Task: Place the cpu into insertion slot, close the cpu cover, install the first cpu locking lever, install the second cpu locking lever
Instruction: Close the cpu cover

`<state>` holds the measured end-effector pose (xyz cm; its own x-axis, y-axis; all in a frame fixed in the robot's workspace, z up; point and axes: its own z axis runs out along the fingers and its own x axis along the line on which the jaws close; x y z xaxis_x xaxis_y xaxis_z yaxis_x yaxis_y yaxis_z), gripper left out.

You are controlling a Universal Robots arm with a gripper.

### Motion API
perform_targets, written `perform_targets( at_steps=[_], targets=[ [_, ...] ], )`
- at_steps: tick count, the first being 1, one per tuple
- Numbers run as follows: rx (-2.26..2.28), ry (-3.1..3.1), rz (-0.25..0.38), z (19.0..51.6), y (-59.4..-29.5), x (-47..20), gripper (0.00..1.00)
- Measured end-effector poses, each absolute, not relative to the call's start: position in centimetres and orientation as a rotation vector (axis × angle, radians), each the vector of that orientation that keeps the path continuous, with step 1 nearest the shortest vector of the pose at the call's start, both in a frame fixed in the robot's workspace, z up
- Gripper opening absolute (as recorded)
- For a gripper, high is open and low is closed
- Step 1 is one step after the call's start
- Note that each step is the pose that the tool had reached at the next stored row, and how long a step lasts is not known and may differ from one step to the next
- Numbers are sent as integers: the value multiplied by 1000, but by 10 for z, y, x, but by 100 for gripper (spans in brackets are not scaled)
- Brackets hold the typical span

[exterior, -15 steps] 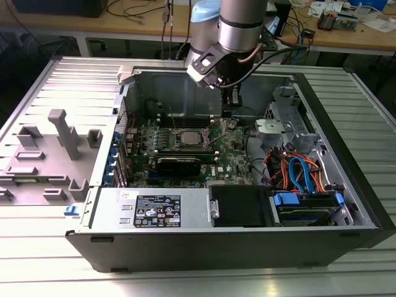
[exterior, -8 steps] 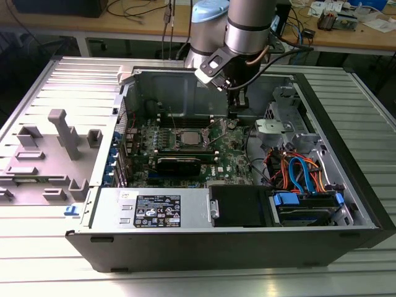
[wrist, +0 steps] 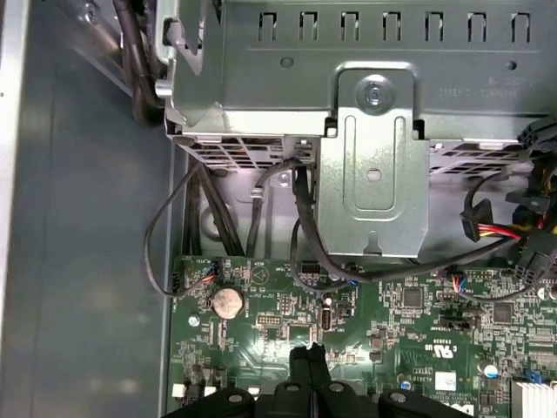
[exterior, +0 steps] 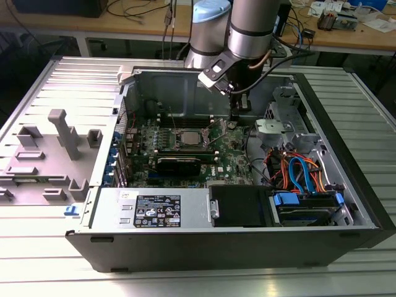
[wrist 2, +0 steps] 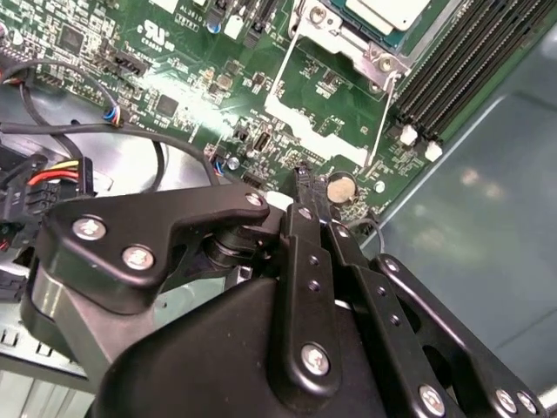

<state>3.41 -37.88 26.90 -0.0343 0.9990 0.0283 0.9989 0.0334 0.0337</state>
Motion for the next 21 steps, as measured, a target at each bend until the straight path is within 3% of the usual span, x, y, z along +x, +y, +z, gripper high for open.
perform_targets(
  at_steps=[21],
  targets=[
    [2173, 2284, 51, 248, -378, 34, 11]
  ],
)
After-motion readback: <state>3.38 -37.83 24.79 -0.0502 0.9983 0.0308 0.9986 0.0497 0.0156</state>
